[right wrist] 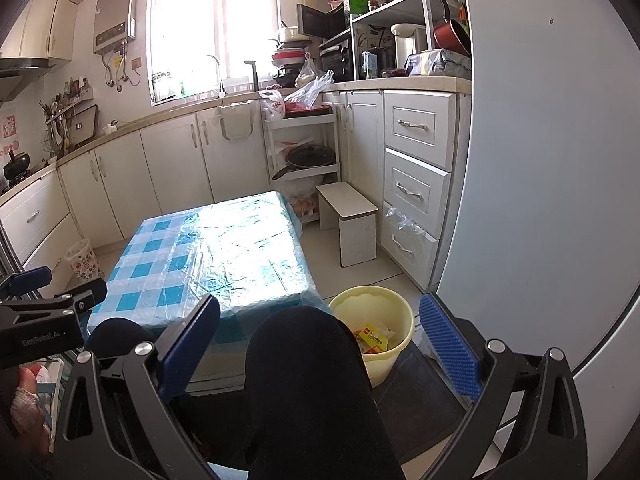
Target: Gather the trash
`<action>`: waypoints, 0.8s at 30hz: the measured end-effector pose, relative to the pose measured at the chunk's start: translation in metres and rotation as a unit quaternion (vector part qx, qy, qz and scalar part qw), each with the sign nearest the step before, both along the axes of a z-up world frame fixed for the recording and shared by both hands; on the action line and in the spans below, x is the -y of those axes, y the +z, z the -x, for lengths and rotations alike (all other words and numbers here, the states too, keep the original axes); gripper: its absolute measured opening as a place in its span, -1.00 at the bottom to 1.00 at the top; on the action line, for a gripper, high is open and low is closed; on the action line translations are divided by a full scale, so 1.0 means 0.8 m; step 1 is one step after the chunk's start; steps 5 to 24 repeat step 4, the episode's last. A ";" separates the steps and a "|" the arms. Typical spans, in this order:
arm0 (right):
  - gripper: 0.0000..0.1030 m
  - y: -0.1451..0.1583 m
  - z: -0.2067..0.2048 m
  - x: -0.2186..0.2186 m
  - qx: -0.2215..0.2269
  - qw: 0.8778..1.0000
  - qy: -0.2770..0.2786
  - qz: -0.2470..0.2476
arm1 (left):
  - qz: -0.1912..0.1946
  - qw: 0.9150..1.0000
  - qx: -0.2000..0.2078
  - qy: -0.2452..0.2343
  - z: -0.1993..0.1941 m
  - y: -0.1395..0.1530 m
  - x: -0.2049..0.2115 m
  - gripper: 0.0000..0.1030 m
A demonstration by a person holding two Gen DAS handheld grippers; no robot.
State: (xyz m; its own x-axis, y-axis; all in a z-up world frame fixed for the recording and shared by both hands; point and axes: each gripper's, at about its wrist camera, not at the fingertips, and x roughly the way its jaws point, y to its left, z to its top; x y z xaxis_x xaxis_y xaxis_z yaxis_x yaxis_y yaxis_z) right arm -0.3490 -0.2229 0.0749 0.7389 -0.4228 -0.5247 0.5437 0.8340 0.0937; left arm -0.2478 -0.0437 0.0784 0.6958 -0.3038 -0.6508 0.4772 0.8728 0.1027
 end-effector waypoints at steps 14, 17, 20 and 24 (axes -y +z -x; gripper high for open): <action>0.86 0.001 -0.015 0.014 -0.001 1.000 -0.003 0.001 | 0.002 1.000 -0.020 0.014 -0.024 -0.011 -0.004 0.85; 0.86 0.001 -0.015 0.014 -0.001 1.000 -0.003 0.001 | 0.002 1.000 -0.020 0.014 -0.024 -0.011 -0.004 0.85; 0.86 0.001 -0.015 0.014 -0.001 1.000 -0.003 0.001 | 0.002 1.000 -0.020 0.014 -0.024 -0.011 -0.004 0.85; 0.86 0.001 -0.015 0.014 -0.001 1.000 -0.003 0.001 | 0.002 1.000 -0.020 0.014 -0.024 -0.011 -0.004 0.85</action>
